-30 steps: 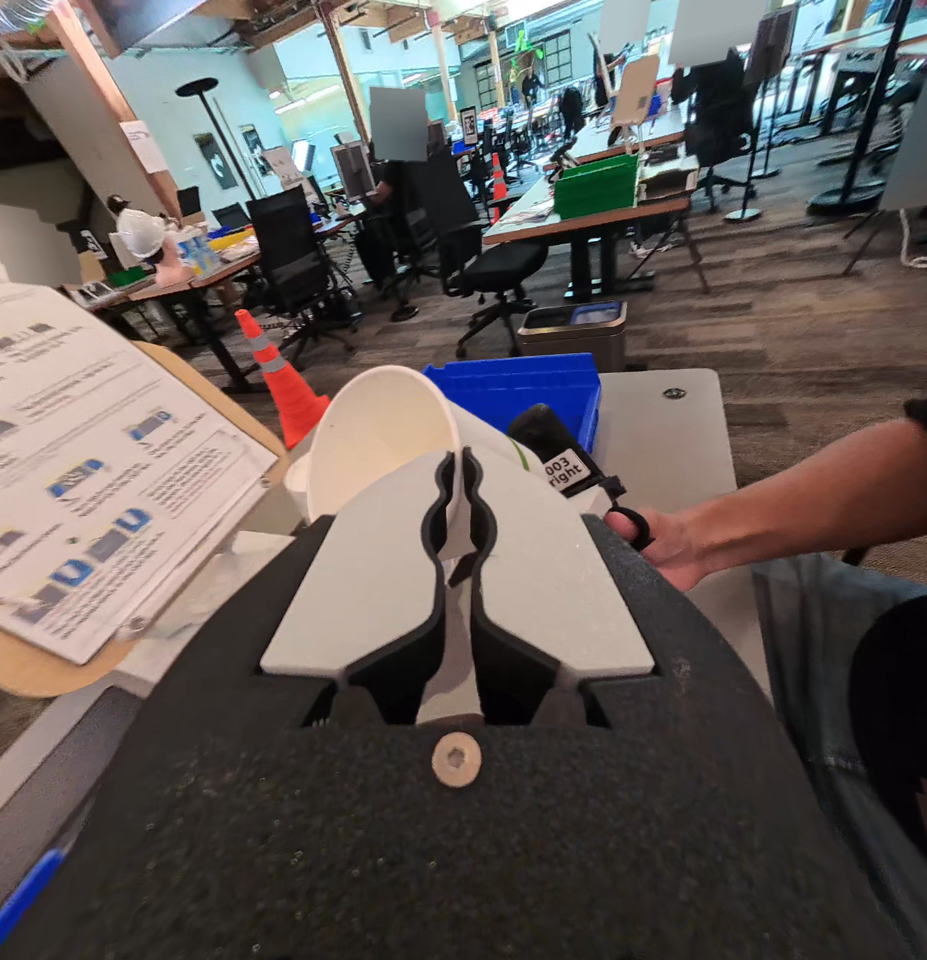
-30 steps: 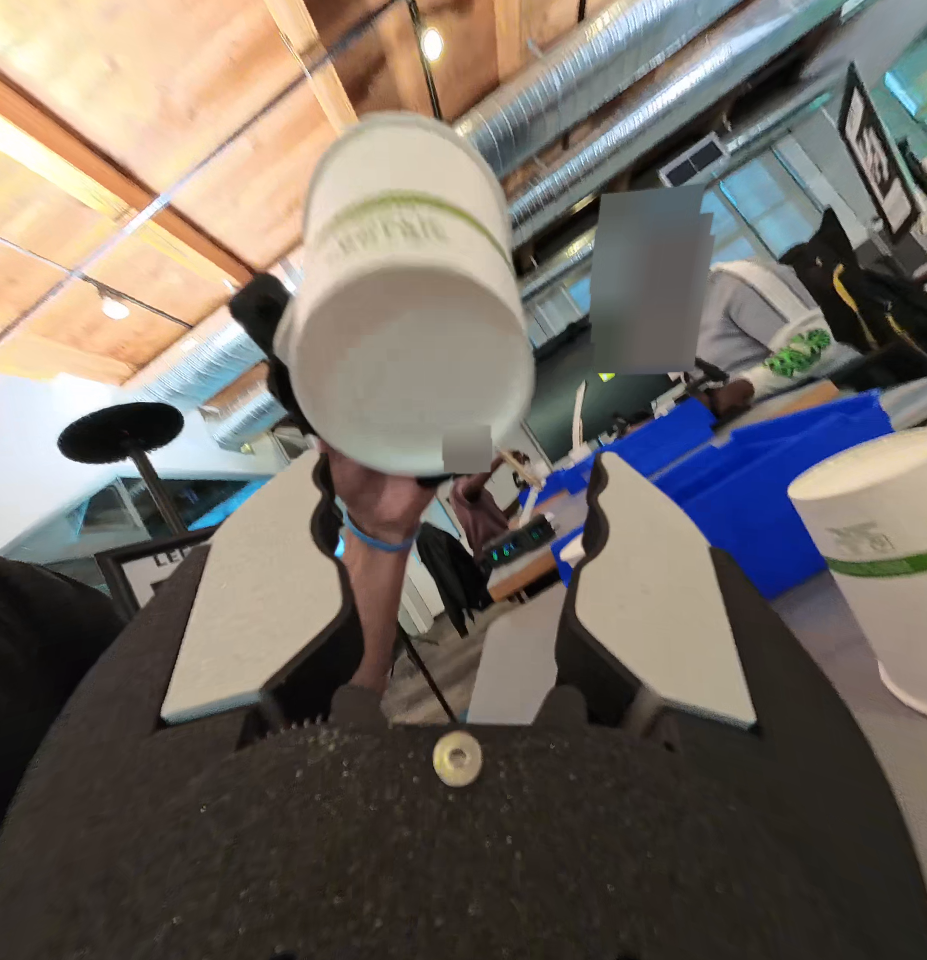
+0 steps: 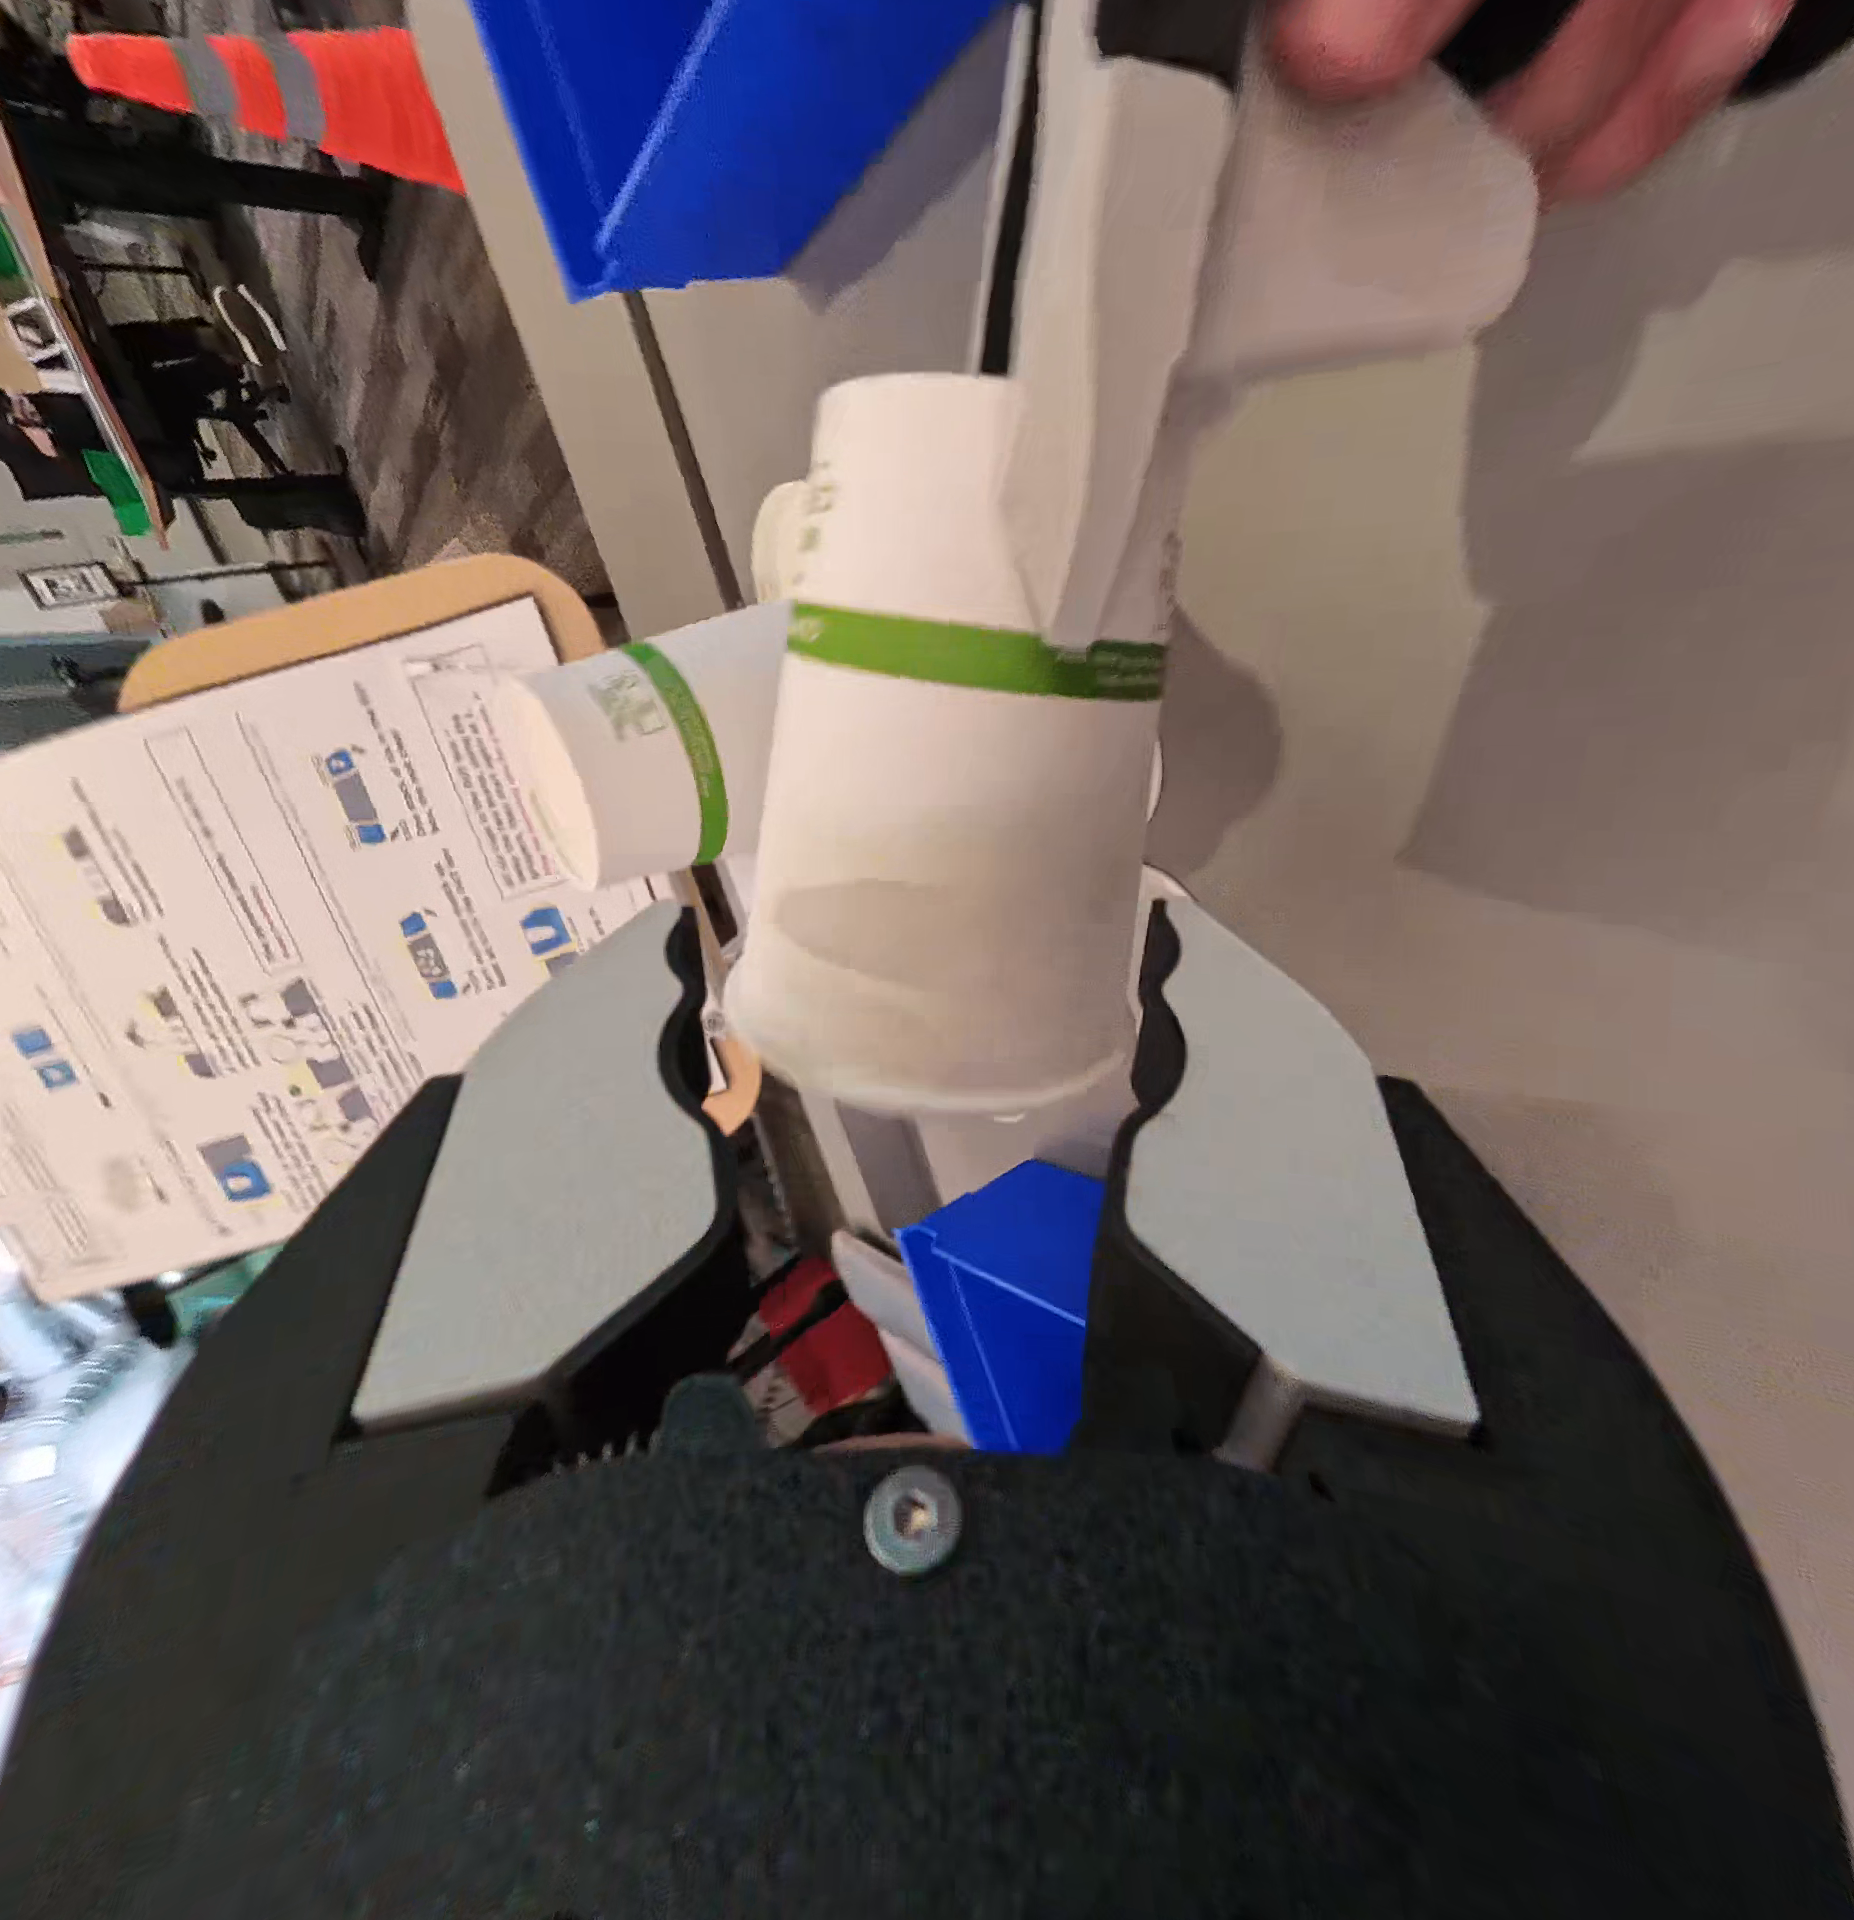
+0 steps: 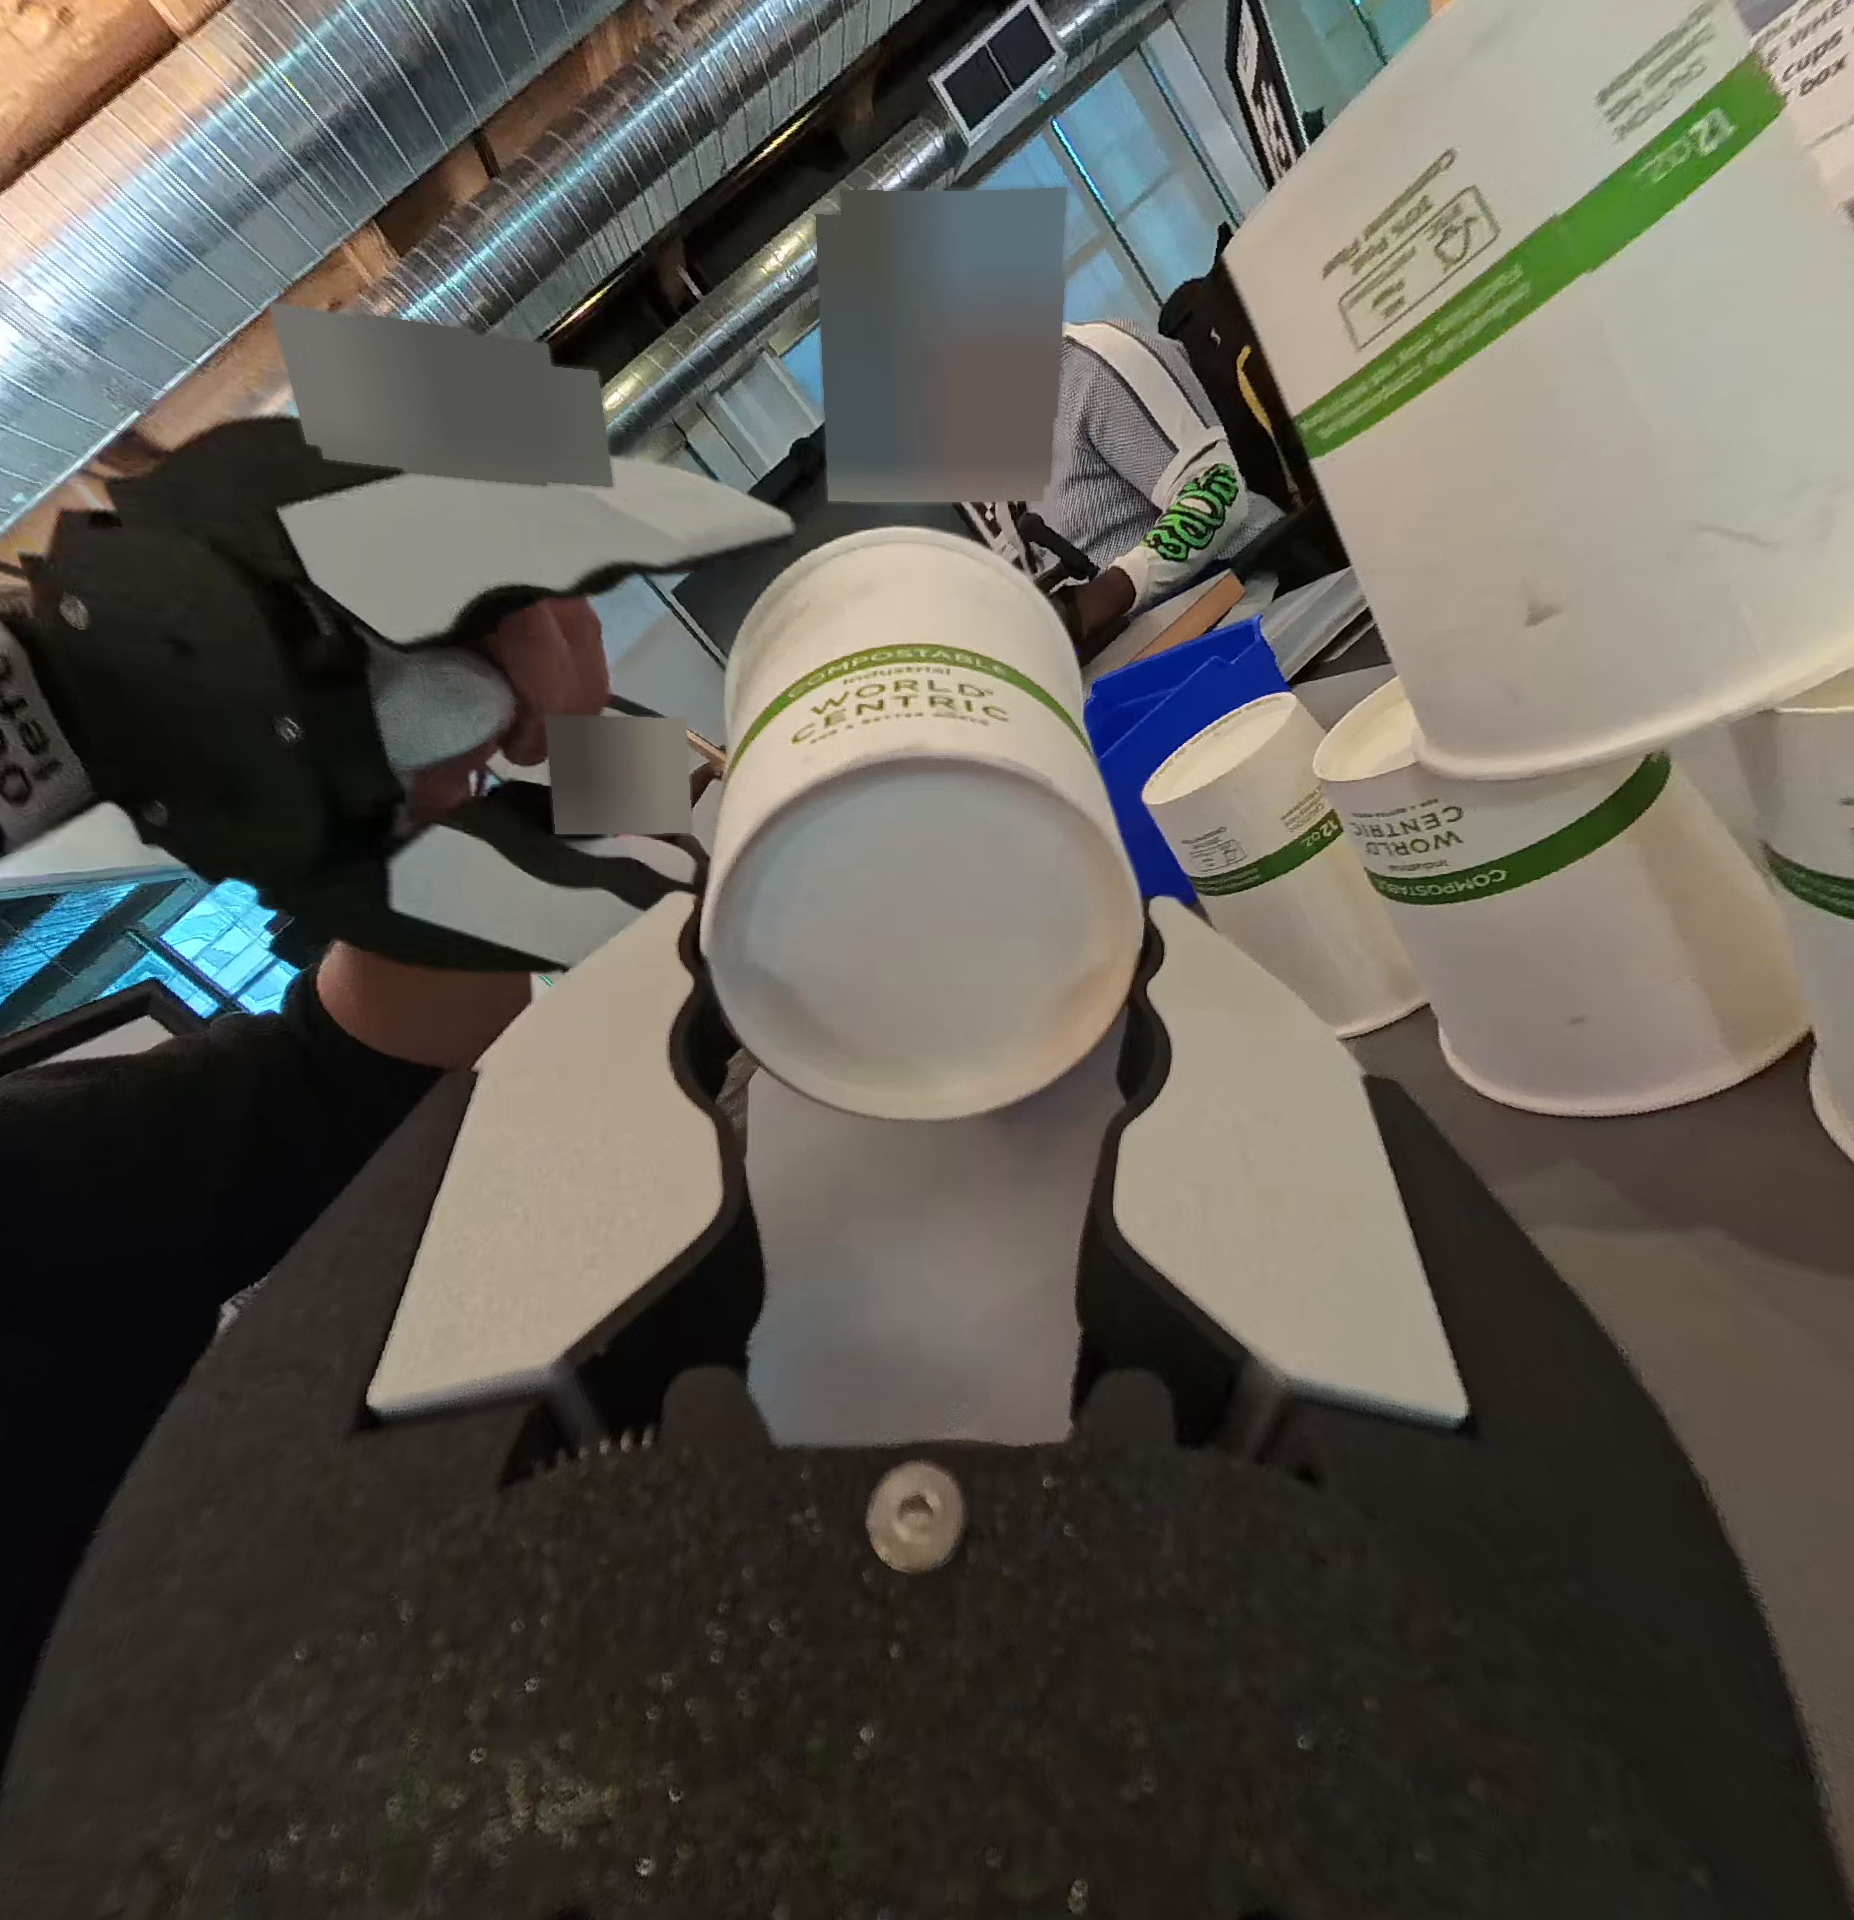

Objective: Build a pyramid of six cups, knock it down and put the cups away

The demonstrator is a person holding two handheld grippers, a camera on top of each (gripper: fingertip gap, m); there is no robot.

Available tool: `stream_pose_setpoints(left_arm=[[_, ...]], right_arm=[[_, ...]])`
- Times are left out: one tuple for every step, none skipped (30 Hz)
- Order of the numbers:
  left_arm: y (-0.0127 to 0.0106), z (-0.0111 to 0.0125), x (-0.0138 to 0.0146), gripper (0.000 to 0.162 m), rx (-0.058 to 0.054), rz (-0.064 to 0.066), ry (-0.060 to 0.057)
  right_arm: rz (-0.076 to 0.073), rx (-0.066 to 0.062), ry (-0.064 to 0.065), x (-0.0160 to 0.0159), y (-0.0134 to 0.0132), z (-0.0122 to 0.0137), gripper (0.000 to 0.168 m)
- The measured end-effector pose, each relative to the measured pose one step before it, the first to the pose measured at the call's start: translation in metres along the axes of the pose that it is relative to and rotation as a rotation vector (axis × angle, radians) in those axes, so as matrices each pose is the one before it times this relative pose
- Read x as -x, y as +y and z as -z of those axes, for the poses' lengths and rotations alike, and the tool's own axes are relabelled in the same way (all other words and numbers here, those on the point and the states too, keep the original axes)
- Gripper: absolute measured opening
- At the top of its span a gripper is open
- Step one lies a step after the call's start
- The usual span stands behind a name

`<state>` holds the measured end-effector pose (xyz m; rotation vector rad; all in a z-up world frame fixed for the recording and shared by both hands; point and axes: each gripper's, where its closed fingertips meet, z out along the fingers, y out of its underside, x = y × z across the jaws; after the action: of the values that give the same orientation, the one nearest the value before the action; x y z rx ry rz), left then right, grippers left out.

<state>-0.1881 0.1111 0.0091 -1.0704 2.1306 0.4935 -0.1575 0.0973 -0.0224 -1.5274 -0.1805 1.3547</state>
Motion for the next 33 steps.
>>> stream_pose_setpoints(left_arm=[[-0.00102, -0.00613, -0.00415, 0.079, 0.0221, -0.0317, 0.0022], [-0.00021, -0.00567, -0.00313, 0.081, 0.0256, -0.0205, 0.0018], [-0.00076, -0.00465, -0.00257, 0.083, 0.0164, -0.011, 0.0013], [-0.00057, -0.00413, -0.00157, 0.083, 0.0142, -0.008, -0.0026], [-0.00005, -0.0039, -0.0018, 0.083, 0.0134, -0.0087, -0.001], [0.00109, -0.00384, -0.00209, 0.084, 0.0192, -0.0069, 0.0013], [0.00149, -0.00376, -0.00042, 0.086, 0.0211, -0.0082, -0.0094], [0.00067, -0.00286, 0.00015, 0.087, 0.0128, -0.0096, -0.0138], [0.00091, -0.00257, -0.00104, 0.088, 0.0128, -0.0063, -0.005], [0.00062, -0.00224, -0.00125, 0.089, 0.0116, -0.0018, -0.0022], [0.00085, -0.00208, -0.00037, 0.089, 0.0095, -0.0005, -0.0078], [0.00078, -0.00221, -0.00095, 0.089, 0.0076, -0.0015, -0.0065], [0.00054, -0.00212, -0.00131, 0.09, 0.0046, -0.0001, -0.0059], [0.00081, -0.0019, -0.00141, 0.089, 0.0067, 0.003, -0.0063], [0.00036, -0.0016, -0.00087, 0.089, 0.0048, 0.0121, -0.0086], [-0.00022, -0.00074, -0.0003, 0.088, -0.0039, 0.022, -0.0095], [-0.00038, -0.00029, 0.0002, 0.088, -0.0146, 0.0291, -0.014], [0.00061, -0.00032, 0.00114, 0.088, -0.0188, 0.0365, -0.023], [0.00341, -0.00096, 0.00182, 0.087, -0.0161, 0.0519, -0.0265], [0.00465, -0.00123, 0.00225, 0.087, -0.0242, 0.075, -0.0246], [0.00526, -0.00149, 0.00508, 0.087, -0.0392, 0.1067, -0.0333], [0.00667, -0.00169, 0.00596, 0.087, -0.041, 0.1403, -0.0232], [0.00764, -0.00238, 0.0072, 0.088, -0.0395, 0.1567, -0.0183], [0.00709, -0.00239, 0.00898, 0.088, -0.0406, 0.1603, -0.0219], [0.00466, -0.00188, 0.0121, 0.088, -0.0528, 0.1591, -0.036], [0.00201, -0.00152, 0.0115, 0.088, -0.0583, 0.1498, -0.0281], [-0.00116, -0.00149, 0.00907, 0.088, -0.0596, 0.1416, -0.0143], [-0.003, -0.00243, 0.00608, 0.088, -0.0545, 0.1343, -0.0025], [-0.00469, -0.00329, 0.0035, 0.088, -0.0507, 0.1164, 0.0017], [-0.00496, -0.00458, 0.0022, 0.088, -0.0532, 0.0939, -0.0033], [-0.00178, -0.00603, 0.00246, 0.088, -0.0339, 0.0665, -0.0201], [0.00086, -0.00636, 0.00299, 0.088, -0.021, 0.0448, -0.0364], [0.00231, -0.0065, 0.00296, 0.088, -0.0184, 0.0333, -0.0449]], right_arm=[[0.0021, 0.0096, -0.0006, 0.00085, 0.00172, -0.00025, 0.074], [0.009, 0.0114, 0.0023, 0.00061, 0.00197, -0.0002, 0.074], [0.0093, 0.0107, 0.0025, 0.00062, 0.00172, -0.00005, 0.075], [0.0058, 0.0047, 0.0002, 0.00087, 0.00068, 0.0001, 0.075], [0.0027, 0.0025, -0.0027, 0.00095, 0.00006, 0.00014, 0.075], [-0.0007, 0.0082, 0.0001, 0.00025, 0.0006, -0.00018, 0.075], [0.0032, 0.01, 0.0073, -0.00066, 0.00085, -0.00026, 0.075], [0.0089, 0.0096, 0.0084, -0.00083, 0.00109, -0.00031, 0.075], [0.0065, 0.0115, 0.0032, -0.00018, 0.00147, -0.00056, 0.075], [0.0004, 0.0089, 0.0079, -0.00117, 0.00136, -0.00064, 0.075], [-0.0003, 0.0106, 0.0091, -0.00116, 0.00156, -0.00083, 0.075], [0.0063, 0.0129, 0.0106, -0.00104, 0.0017, -0.00096, 0.075], [0.0106, 0.0138, 0.0132, -0.00106, 0.00173, -0.00084, 0.075], [0.0059, 0.0097, 0.0147, -0.00137, 0.00116, -0.00053, 0.075], [0.0096, 0.0015, 0.0112, -0.00096, -0.00006, -0.0002, 0.075], [0.0136, -0.0053, 0.0062, -0.00027, -0.00123, 0.00024, 0.075], [0.0106, -0.0093, -0.0035, 0.00098, -0.00219, 0.00088, 0.075], [0.0029, -0.0182, -0.0099, 0.00174, -0.00463, 0.0028, 0.075], [0.0023, -0.0244, -0.0004, 0.00007, -0.00635, 0.00438, 0.079], [0.0076, -0.0188, 0.0071, -0.0013, -0.0068, 0.00544, 0.08], [0.0136, -0.0127, 0.0066, -0.00139, -0.00676, 0.00581, 0.08], [0.0135, -0.0161, 0.0088, -0.00138, -0.00751, 0.00552, 0.079], [0.0155, -0.019, 0.0075, -0.00074, -0.00763, 0.005, 0.078], [0.0172, -0.0162, 0.0081, -0.00061, -0.00686, 0.00399, 0.077], [0.0166, -0.0117, 0.0062, -0.00009, -0.00539, 0.0029, 0.077], [0.0144, -0.0051, -0.0001, 0.00082, -0.00367, 0.00183, 0.077], [0.0119, 0.0005, -0.0023, 0.00111, -0.002, 0.00145, 0.077], [0.0095, -0.0018, -0.0016, 0.00077, -0.00147, 0.00105, 0.076], [0.0051, -0.0059, -0.0029, 0.00055, -0.00133, 0.00061, 0.075], [-0.0022, -0.0054, -0.0044, 0.0004, -0.00075, 0.0003, 0.075], [-0.0068, -0.001, -0.0076, 0.00046, 0.00038, -0.00025, 0.074], [-0.0087, 0.0035, -0.01, 0.00076, 0.00112, -0.00059, 0.074], [-0.0077, 0.005, -0.0093, 0.00071, 0.00163, -0.0006, 0.073]])
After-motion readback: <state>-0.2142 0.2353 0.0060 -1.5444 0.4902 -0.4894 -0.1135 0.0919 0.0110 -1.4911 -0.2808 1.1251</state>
